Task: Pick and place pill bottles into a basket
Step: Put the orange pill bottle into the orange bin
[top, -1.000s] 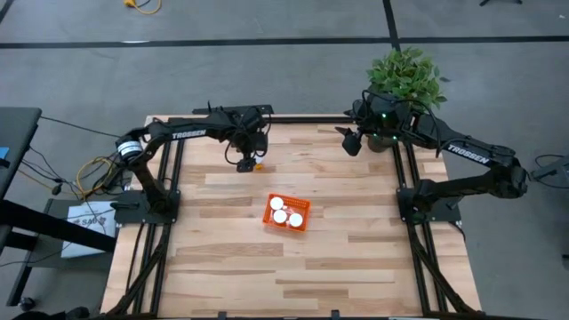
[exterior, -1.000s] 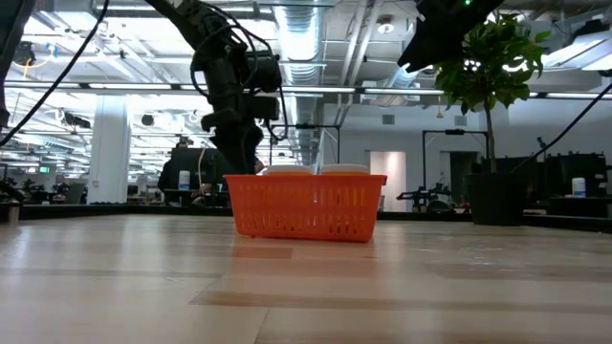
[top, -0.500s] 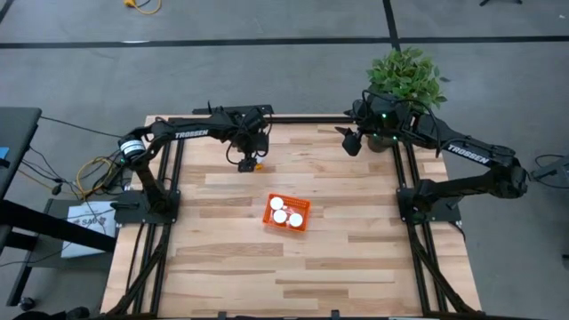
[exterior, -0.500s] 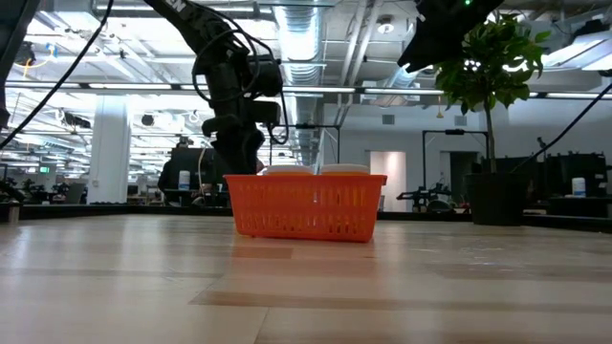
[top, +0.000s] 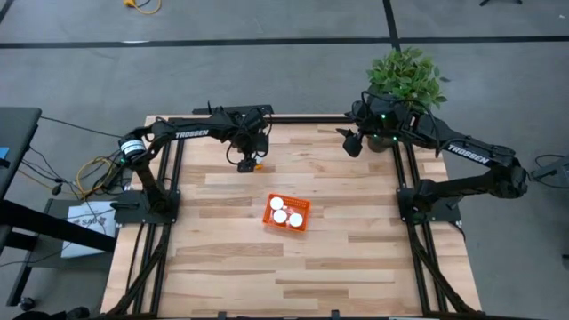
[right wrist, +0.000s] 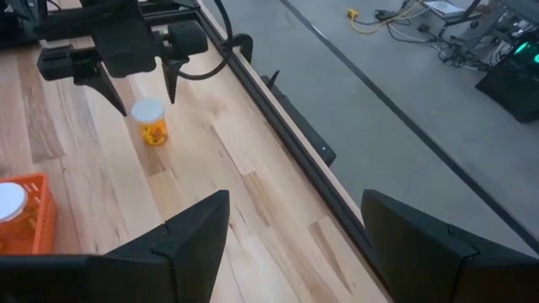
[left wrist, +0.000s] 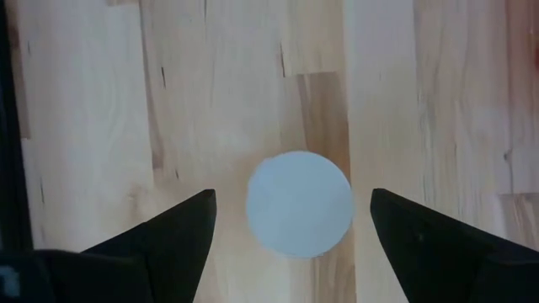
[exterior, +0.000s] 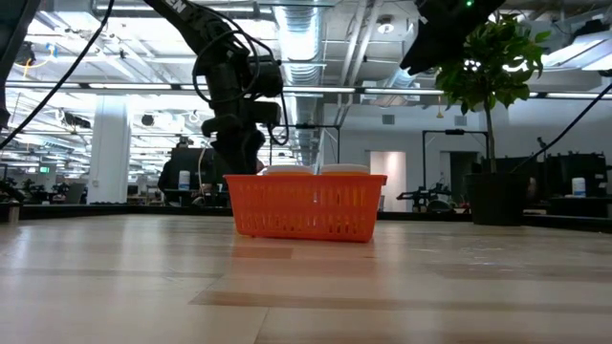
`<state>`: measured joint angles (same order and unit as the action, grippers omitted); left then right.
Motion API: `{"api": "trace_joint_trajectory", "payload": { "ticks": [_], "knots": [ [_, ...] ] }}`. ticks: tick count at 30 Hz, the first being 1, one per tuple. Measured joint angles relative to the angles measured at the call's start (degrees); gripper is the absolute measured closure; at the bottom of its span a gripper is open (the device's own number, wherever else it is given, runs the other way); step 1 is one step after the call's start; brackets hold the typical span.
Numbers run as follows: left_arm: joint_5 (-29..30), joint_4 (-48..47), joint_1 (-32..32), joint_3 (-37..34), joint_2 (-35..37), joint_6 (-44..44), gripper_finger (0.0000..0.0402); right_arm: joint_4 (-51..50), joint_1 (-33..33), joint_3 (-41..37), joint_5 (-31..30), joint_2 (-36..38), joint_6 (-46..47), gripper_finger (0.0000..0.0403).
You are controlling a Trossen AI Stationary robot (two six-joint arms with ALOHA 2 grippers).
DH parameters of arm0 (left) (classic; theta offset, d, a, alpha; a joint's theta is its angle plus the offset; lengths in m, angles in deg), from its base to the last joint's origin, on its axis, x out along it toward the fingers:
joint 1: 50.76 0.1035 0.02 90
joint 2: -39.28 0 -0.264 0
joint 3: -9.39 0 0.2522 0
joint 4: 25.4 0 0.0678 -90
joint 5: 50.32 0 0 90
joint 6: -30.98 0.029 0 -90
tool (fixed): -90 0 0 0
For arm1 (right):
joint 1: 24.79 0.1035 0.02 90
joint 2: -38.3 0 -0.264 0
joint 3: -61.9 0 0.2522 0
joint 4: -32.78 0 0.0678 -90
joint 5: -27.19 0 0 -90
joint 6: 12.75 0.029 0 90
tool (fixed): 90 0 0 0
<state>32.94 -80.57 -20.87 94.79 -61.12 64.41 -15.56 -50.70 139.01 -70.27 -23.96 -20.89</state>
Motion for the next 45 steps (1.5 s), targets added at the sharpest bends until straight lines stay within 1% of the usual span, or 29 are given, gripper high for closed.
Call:
{"api": "trace_joint_trajectory", "payload": {
  "ticks": [15,34,40,45],
  "knots": [
    [1.3,0.0,-0.3,0.0,0.0,0.6,0.0095,-0.9,0.0,0.0,0.0,0.0,0.1,0.0137],
    [1.5,0.1,-0.3,0.0,0.0,0.6,0.0095,-1.0,0.0,0.0,0.0,0.0,0.2,0.0137],
    [0.8,0.4,-0.3,-0.1,-2.0,0.4,0.0095,-1.0,0.0,0.0,0.0,0.0,0.2,0.0137],
    [1.1,1.4,-0.3,-0.1,-2.1,0.3,0.0095,-1.0,-0.1,0.0,-0.1,0.0,0.1,0.0137]
  ]
}}
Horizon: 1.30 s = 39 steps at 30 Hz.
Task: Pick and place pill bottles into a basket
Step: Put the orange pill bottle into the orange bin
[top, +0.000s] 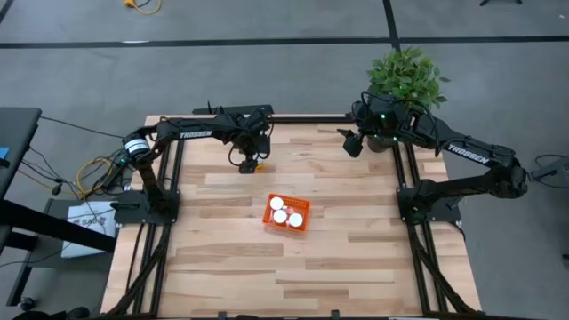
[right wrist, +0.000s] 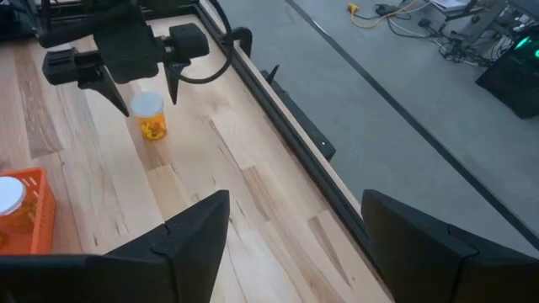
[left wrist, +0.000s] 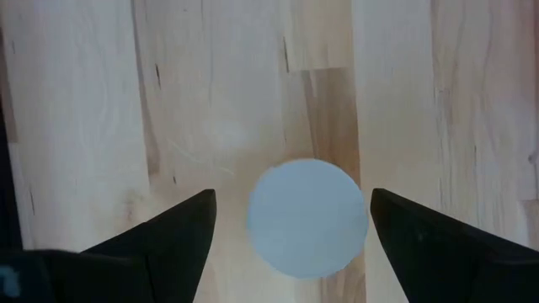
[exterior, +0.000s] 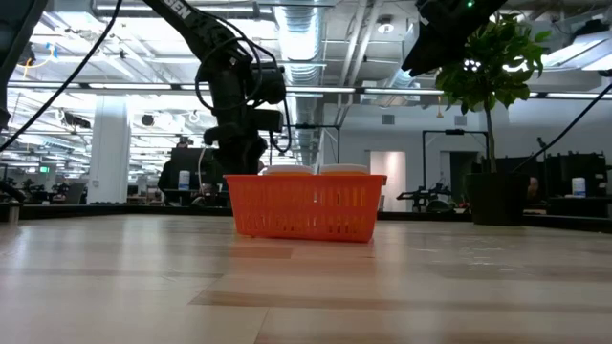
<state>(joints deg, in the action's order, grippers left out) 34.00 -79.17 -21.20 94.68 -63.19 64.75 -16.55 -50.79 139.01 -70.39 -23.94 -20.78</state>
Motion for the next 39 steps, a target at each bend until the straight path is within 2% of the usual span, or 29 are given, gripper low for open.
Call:
{"api": "trace_joint_trajectory", "payload": {
  "ticks": [14,36,39],
  "knots": [
    [-1.9,-0.5,0.4,0.1,-1.4,-1.2,0.0095,0.0,0.0,0.0,0.0,0.0,-0.6,0.0137],
    [-1.5,-0.5,0.4,0.1,-1.7,-2.0,0.0095,-0.2,0.0,0.0,0.1,0.0,-1.0,0.0137],
    [-1.5,-0.5,0.4,0.1,-1.7,-2.0,0.0105,-0.4,0.0,0.0,0.1,0.0,-1.0,0.0137]
  ]
}}
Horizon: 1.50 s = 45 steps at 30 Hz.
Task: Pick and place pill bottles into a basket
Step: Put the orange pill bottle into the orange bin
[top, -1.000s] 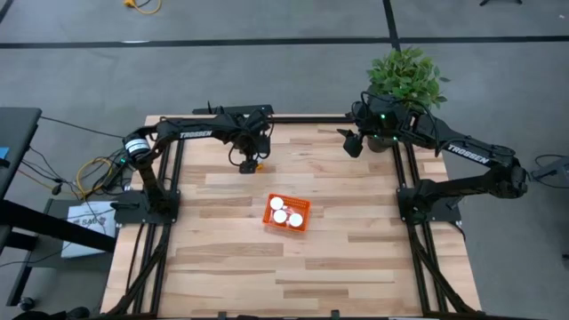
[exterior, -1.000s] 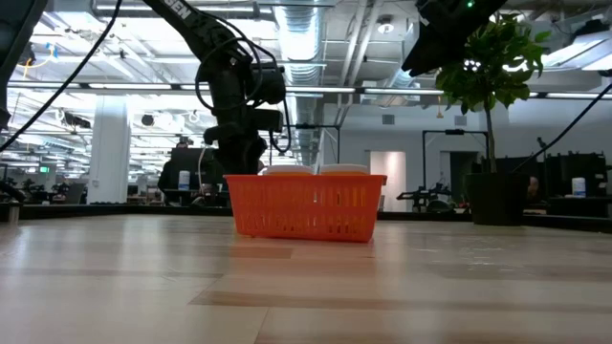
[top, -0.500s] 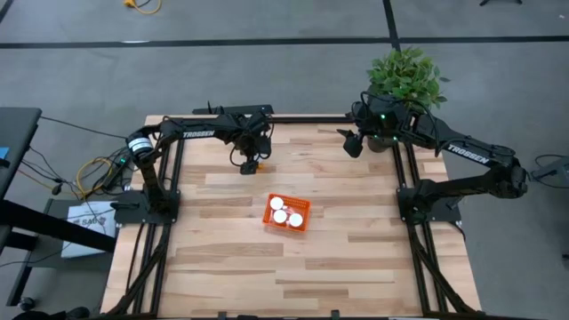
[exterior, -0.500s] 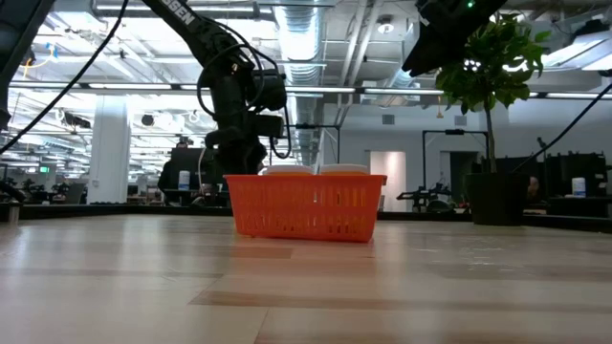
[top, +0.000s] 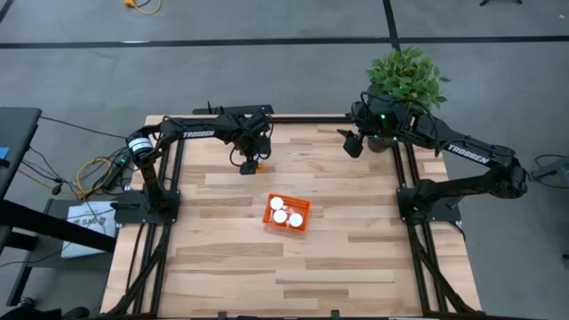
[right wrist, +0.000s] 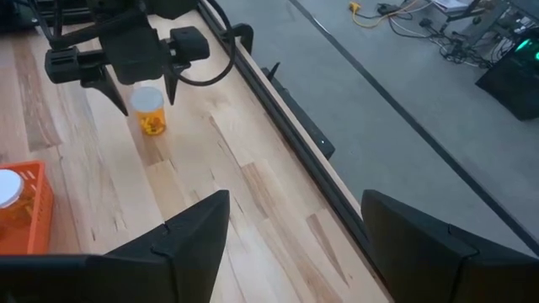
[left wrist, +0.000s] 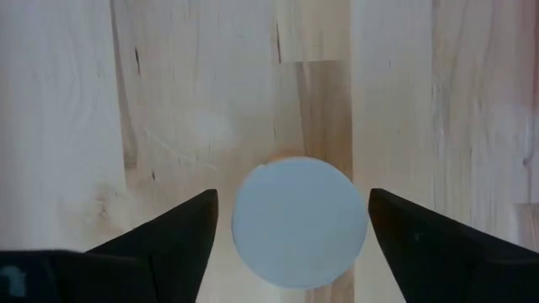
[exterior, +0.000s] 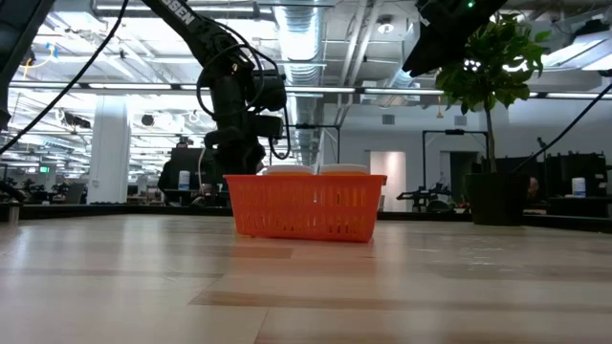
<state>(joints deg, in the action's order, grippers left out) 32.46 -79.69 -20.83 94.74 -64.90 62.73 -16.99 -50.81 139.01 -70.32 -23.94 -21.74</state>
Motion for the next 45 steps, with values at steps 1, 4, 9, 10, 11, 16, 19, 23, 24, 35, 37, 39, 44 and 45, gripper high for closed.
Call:
{"api": "trace_joint_trajectory", "payload": {
  "ticks": [1,4,9,10,11,16,19,23,24,35,37,39,44,45],
  "knots": [
    [0.0,0.0,0.0,0.0,0.0,0.0,0.0111,0.0,0.0,0.0,0.0,0.0,0.0,0.0137],
    [-0.1,0.0,0.0,0.0,0.0,0.0,0.0135,0.0,0.0,0.0,0.0,0.0,0.0,0.0137],
    [-0.6,-0.5,0.0,0.0,0.0,-0.6,0.0166,0.0,0.0,0.0,0.0,0.0,0.0,0.0137],
    [-0.7,-0.7,0.0,0.0,0.0,-0.9,0.0171,0.0,0.0,0.0,0.0,0.0,0.0,0.0137],
    [-0.9,-0.7,0.0,0.0,0.0,-1.0,0.0175,0.0,0.0,0.0,0.0,0.0,0.0,0.0137],
    [-1.0,-0.7,-0.1,0.0,0.0,-1.1,0.0192,0.0,0.0,0.0,0.0,0.0,0.0,0.0137],
    [-1.4,-0.7,-0.1,0.0,0.0,-1.5,0.0196,0.0,0.0,0.0,0.0,0.0,0.0,0.0137],
    [-1.4,-0.6,-0.1,0.0,0.0,-1.6,0.0197,0.0,0.0,0.0,0.1,0.0,0.0,0.0137],
    [-1.4,-1.0,-0.1,0.3,0.0,-1.6,0.0197,0.0,0.0,0.0,0.1,0.0,0.0,0.0137],
    [3.6,-5.3,-2.4,7.3,0.0,-0.3,0.0198,0.0,0.0,0.0,0.2,0.0,-0.5,0.0137],
    [4.3,-5.6,-3.0,8.5,0.0,-0.2,0.0198,0.0,0.0,0.0,0.2,0.0,-0.6,0.0137],
    [5.1,-6.0,-3.5,9.8,0.0,-0.2,0.0198,0.0,0.0,0.0,0.2,0.0,-1.1,0.0137],
    [5.6,-7.8,-4.9,13.8,0.0,-1.3,0.0198,0.1,0.0,0.0,0.2,0.0,-3.1,0.0137],
    [6.0,-8.5,-5.1,14.9,0.0,-1.6,0.0198,0.3,0.0,0.0,0.2,0.0,-3.3,0.0137]
  ]
}}
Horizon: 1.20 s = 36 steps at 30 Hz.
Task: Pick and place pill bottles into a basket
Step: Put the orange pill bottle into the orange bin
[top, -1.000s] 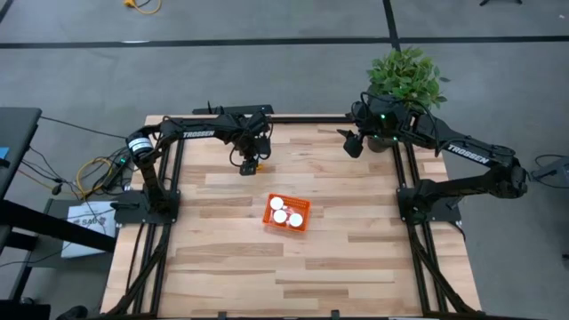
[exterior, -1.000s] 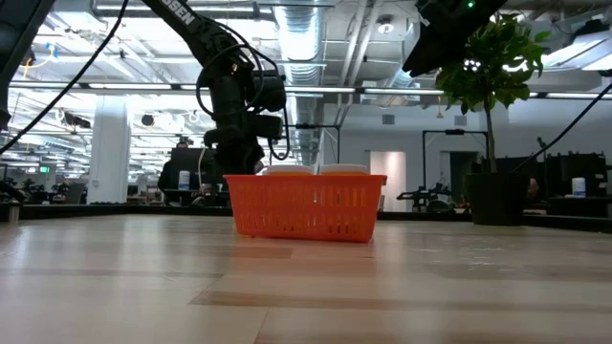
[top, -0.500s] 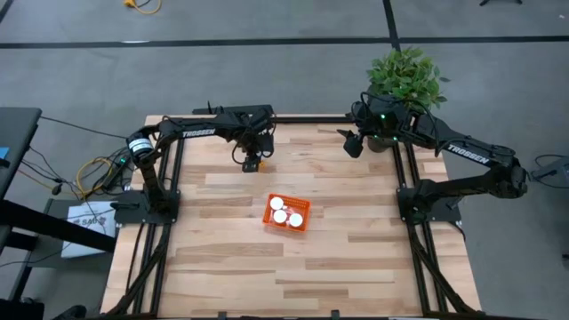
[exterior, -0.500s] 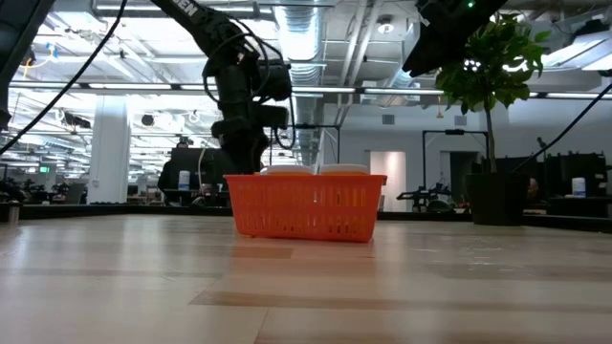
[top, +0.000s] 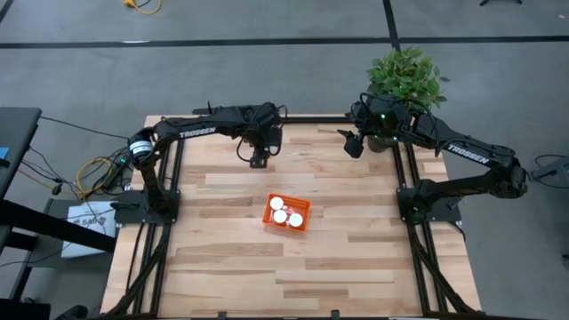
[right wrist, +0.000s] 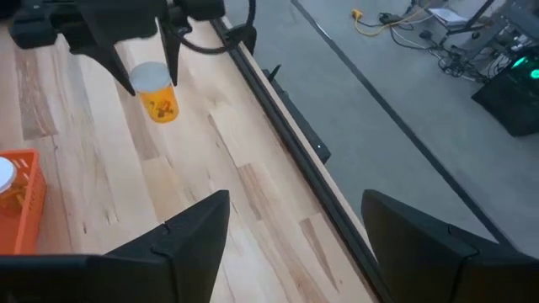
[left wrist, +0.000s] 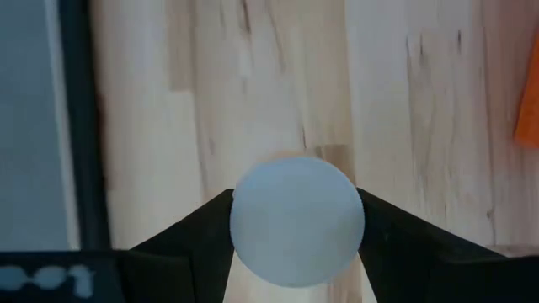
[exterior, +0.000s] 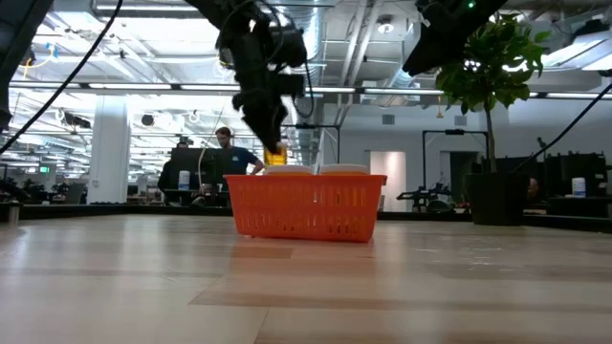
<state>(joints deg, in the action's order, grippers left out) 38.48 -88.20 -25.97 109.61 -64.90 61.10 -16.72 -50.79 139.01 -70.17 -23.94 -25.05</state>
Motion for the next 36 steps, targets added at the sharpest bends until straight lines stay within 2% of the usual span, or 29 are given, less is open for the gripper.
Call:
{"api": "trace_joint_trajectory", "payload": {
  "ticks": [5,14,31,36],
  "knots": [
    [2.5,-2.6,-2.1,5.5,0.0,-1.9,0.0199,0.3,0.0,0.0,0.0,0.0,-0.2,0.0137],
    [2.6,-2.7,-7.3,12.9,0.1,-8.0,0.0199,0.7,0.0,0.0,-0.1,0.0,-1.6,0.0137],
    [3.1,-1.6,-17.6,13.6,0.0,-12.4,0.0199,0.6,0.1,0.0,-0.2,0.0,-1.3,0.0137],
    [3.5,0.2,-19.6,13.5,-2.7,-13.2,0.0199,0.2,0.1,0.0,-0.2,0.1,0.7,0.0137]
  ]
}}
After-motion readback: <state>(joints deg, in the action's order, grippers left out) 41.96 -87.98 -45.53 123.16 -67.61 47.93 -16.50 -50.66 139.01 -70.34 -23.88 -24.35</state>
